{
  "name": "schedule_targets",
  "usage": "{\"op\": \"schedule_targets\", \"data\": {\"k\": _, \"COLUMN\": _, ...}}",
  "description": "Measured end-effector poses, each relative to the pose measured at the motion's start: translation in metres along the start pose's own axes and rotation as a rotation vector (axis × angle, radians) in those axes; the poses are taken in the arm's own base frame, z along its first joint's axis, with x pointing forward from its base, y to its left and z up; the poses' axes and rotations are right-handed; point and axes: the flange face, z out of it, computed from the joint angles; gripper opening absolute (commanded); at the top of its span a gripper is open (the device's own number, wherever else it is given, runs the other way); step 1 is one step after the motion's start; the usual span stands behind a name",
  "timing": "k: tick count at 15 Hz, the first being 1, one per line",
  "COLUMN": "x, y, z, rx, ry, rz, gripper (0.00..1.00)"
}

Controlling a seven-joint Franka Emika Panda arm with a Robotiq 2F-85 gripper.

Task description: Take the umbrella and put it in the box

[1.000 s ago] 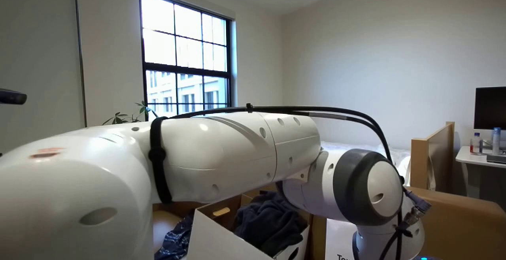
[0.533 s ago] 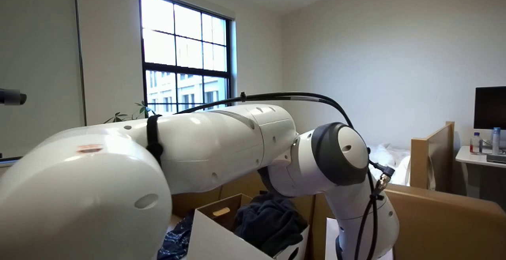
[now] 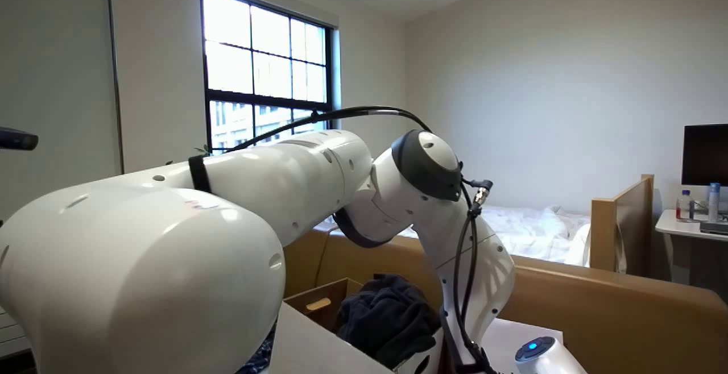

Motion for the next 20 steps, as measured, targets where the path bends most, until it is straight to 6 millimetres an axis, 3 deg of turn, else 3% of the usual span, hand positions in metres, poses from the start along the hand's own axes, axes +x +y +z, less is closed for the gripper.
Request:
{"op": "schedule_targets", "data": {"k": 8, "x": -0.039, "y": 0.034, "z": -0.108, "rx": -0.111, "ry": 0.09, "rz": 0.057, "gripper": 0.06}}
{"op": "schedule_targets", "data": {"k": 11, "x": -0.039, "y": 0.031, "z": -0.148, "rx": -0.126, "ry": 0.133, "rz": 0.123, "gripper": 0.09}}
{"op": "schedule_targets", "data": {"k": 13, "x": -0.041, "y": 0.031, "z": -0.157, "rx": -0.117, "ry": 0.13, "rz": 0.139, "gripper": 0.06}}
{"op": "schedule_targets", "data": {"k": 16, "x": -0.042, "y": 0.031, "z": -0.156, "rx": -0.12, "ry": 0.133, "rz": 0.153, "gripper": 0.06}}
{"op": "schedule_targets", "data": {"k": 18, "x": -0.036, "y": 0.015, "z": -0.163, "rx": -0.097, "ry": 0.157, "rz": 0.128, "gripper": 0.05}}
{"op": "schedule_targets", "data": {"k": 20, "x": -0.023, "y": -0.007, "z": -0.189, "rx": -0.052, "ry": 0.208, "rz": 0.099, "gripper": 0.06}}
